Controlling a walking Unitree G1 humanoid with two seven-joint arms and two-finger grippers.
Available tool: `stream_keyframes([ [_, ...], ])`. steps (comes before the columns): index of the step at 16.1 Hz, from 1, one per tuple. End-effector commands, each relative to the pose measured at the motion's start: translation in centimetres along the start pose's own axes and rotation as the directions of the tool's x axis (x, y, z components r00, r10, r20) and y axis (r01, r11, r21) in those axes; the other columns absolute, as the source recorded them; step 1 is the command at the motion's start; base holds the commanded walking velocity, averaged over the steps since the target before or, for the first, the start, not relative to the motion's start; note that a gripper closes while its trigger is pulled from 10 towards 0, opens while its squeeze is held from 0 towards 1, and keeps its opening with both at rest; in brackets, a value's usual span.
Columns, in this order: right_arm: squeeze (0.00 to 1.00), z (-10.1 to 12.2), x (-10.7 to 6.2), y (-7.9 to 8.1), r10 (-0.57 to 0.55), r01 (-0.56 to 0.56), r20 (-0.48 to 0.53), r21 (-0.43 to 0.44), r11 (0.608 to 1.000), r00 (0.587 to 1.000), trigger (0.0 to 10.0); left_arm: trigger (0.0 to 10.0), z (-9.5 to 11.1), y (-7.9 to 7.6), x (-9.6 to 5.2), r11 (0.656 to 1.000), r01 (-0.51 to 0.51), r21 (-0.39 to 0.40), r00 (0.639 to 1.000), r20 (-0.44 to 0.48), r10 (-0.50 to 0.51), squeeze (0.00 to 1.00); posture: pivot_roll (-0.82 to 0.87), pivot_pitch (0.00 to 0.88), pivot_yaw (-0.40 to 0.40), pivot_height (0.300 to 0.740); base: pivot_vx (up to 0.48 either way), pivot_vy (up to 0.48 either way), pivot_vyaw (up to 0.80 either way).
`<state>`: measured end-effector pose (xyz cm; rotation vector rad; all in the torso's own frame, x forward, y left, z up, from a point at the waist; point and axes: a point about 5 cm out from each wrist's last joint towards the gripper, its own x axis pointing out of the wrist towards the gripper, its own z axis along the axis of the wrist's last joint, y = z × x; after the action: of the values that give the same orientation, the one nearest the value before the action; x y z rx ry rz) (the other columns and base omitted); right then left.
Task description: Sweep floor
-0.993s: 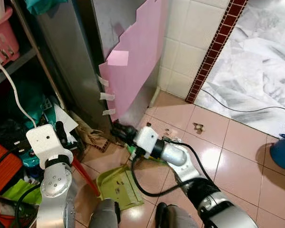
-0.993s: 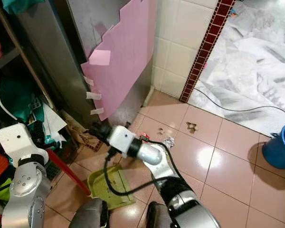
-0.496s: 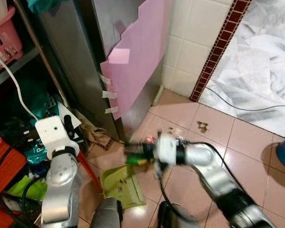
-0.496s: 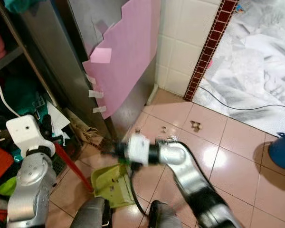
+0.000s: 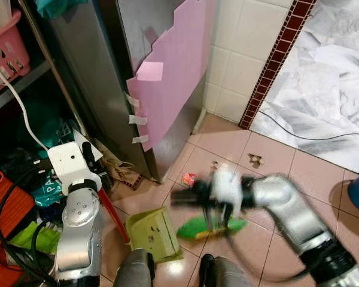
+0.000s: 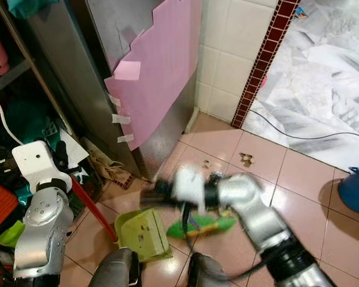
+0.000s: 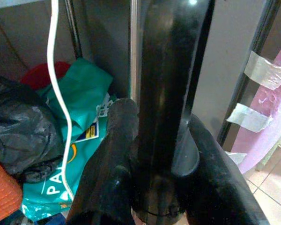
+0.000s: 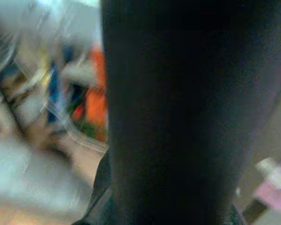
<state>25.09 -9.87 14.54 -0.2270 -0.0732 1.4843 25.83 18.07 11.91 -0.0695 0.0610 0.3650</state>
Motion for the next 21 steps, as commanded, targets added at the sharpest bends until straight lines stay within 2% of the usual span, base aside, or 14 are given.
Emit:
stream_keyframes([
  [1, 0.00, 1.7, 0.1, -0.5, -0.039, 0.038, 0.090, 0.014, 0.999, 0.995, 10.0, 10.0, -0.1, -0.1, 0.1, 1.000, 0.017, 0.004, 1.000, 0.005, -0.017, 0.00, 0.08, 0.115, 0.048, 0.740, 0.000, 0.000, 0.00],
  [3, 0.00, 3.1, -0.1, -2.1, -0.145, 0.148, 0.159, -0.008, 0.989, 0.977, 10.0, 10.0, -0.1, -0.5, 0.3, 0.999, 0.038, 0.009, 0.999, 0.012, -0.039, 0.00, 0.07, 0.109, 0.053, 0.740, 0.000, 0.000, 0.00],
  [4, 0.00, 4.6, -0.7, -4.2, -0.292, 0.309, 0.230, -0.038, 0.950, 0.928, 10.0, 10.0, 0.0, -1.4, 0.5, 0.997, 0.079, 0.026, 0.996, 0.025, -0.080, 0.00, 0.05, 0.099, 0.053, 0.740, 0.000, 0.000, 0.00],
  [6, 0.00, 5.5, -1.5, -5.8, -0.406, 0.439, 0.259, -0.083, 0.895, 0.876, 10.0, 10.0, 0.0, -2.3, 0.5, 0.990, 0.139, 0.036, 0.990, 0.026, -0.140, 0.00, 0.05, 0.099, 0.053, 0.740, 0.000, 0.000, 0.00],
  [7, 0.00, 5.7, -1.9, -6.5, -0.471, 0.515, 0.259, -0.143, 0.845, 0.844, 10.0, 10.0, -0.1, -3.3, 0.5, 0.977, 0.208, 0.037, 0.978, 0.019, -0.209, 0.00, 0.04, 0.096, 0.048, 0.740, 0.000, 0.000, 0.00],
  [10, 0.00, 5.8, -3.0, -8.0, -0.647, 0.698, 0.277, -0.158, 0.699, 0.711, 10.0, 10.0, -0.3, -4.3, 0.8, 0.966, 0.254, 0.050, 0.967, 0.010, -0.255, 0.00, 0.03, 0.090, 0.041, 0.740, 0.000, 0.000, 0.00],
  [11, 0.00, 5.8, -3.4, -8.2, -0.692, 0.745, 0.282, -0.169, 0.645, 0.664, 10.0, 10.0, -0.3, -4.4, 0.8, 0.965, 0.257, 0.044, 0.966, 0.004, -0.258, 0.00, 0.03, 0.089, 0.039, 0.740, 0.000, 0.000, 0.00],
  [12, 0.00, 5.8, -4.2, -8.5, -0.749, 0.804, 0.294, -0.186, 0.565, 0.594, 10.0, 10.0, -0.4, -4.5, 0.9, 0.964, 0.262, 0.035, 0.965, -0.003, -0.262, 0.00, 0.03, 0.085, 0.037, 0.740, 0.000, 0.000, 0.00],
  [13, 0.00, 5.8, -4.9, -8.7, -0.784, 0.841, 0.305, -0.203, 0.501, 0.541, 10.0, 10.0, -0.5, -4.6, 0.8, 0.964, 0.266, 0.030, 0.964, -0.008, -0.265, 0.00, 0.03, 0.085, 0.037, 0.740, 0.000, 0.000, 0.00],
  [15, 0.00, 5.9, -5.9, -8.8, -0.822, 0.879, 0.313, -0.212, 0.428, 0.475, 10.0, 10.0, -0.7, -4.7, 0.7, 0.962, 0.274, 0.020, 0.962, -0.020, -0.273, 0.00, 0.02, 0.086, 0.033, 0.740, 0.000, 0.000, 0.00],
  [16, 0.00, 6.0, -6.1, -8.8, -0.826, 0.883, 0.314, -0.214, 0.418, 0.467, 10.0, 10.0, -0.7, -4.7, 0.7, 0.961, 0.275, 0.018, 0.961, -0.022, -0.275, 0.00, 0.02, 0.086, 0.033, 0.740, 0.000, 0.000, 0.00],
  [18, 0.00, 4.9, -7.3, -8.6, -0.895, 0.911, 0.253, -0.290, 0.292, 0.367, 10.0, 10.0, -1.2, -5.0, 0.6, 0.960, 0.279, 0.030, 0.960, -0.031, -0.278, 0.00, 0.01, 0.090, 0.026, 0.740, 0.000, 0.000, 0.00],
  [20, 0.00, 3.7, -7.2, -8.1, -0.919, 0.910, 0.200, -0.319, 0.266, 0.339, 10.0, 10.0, -1.3, -5.1, 0.6, 0.957, 0.288, 0.023, 0.957, -0.030, -0.288, 0.00, 0.00, 0.091, 0.024, 0.740, 0.000, 0.000, 0.00],
  [21, 0.00, 2.2, -6.9, -7.7, -0.946, 0.921, 0.153, -0.316, 0.228, 0.287, 10.0, 10.0, -1.5, -5.5, 0.9, 0.951, 0.311, 0.002, 0.950, -0.028, -0.310, 0.00, 0.00, 0.094, 0.022, 0.740, 0.000, 0.000, 0.00],
])
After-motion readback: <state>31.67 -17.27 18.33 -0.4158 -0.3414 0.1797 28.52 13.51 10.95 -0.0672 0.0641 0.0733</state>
